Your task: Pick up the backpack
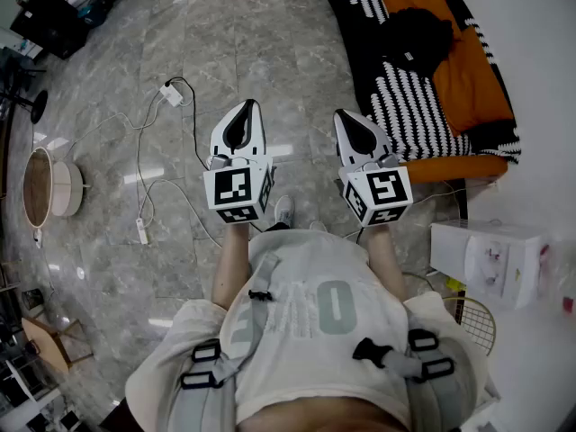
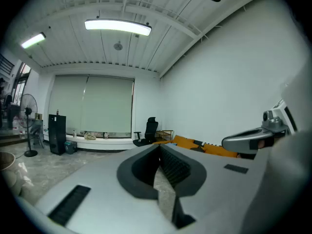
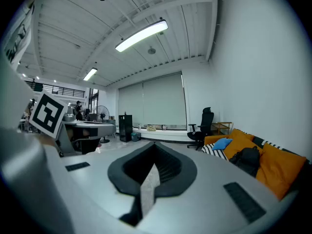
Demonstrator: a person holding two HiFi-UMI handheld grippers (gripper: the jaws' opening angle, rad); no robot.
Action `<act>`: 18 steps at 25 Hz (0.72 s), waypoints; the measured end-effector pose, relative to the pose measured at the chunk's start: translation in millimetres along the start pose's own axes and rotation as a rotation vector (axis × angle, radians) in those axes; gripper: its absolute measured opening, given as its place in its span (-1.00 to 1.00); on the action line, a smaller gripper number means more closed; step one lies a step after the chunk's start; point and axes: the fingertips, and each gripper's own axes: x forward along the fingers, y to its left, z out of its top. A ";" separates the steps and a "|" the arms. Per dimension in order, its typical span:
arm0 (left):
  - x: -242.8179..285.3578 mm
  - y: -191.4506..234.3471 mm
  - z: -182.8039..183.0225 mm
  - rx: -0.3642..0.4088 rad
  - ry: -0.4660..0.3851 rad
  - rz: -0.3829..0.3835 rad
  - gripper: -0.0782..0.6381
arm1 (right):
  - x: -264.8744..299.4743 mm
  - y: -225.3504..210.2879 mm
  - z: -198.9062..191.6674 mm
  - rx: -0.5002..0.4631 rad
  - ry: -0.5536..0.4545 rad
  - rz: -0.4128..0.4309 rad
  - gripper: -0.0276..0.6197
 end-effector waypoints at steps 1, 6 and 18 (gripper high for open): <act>1.1 2.6 -0.4 0.000 0.000 0.001 -0.73 | 2.9 0.7 0.2 -0.001 0.000 0.001 -0.90; 3.7 16.4 -3.7 -0.004 0.002 0.004 -0.73 | 17.2 7.1 -1.3 -0.001 0.009 0.013 -0.90; 20.0 95.5 -11.5 -0.057 -0.018 0.043 -0.73 | 77.9 27.9 1.4 0.037 0.020 0.026 -0.90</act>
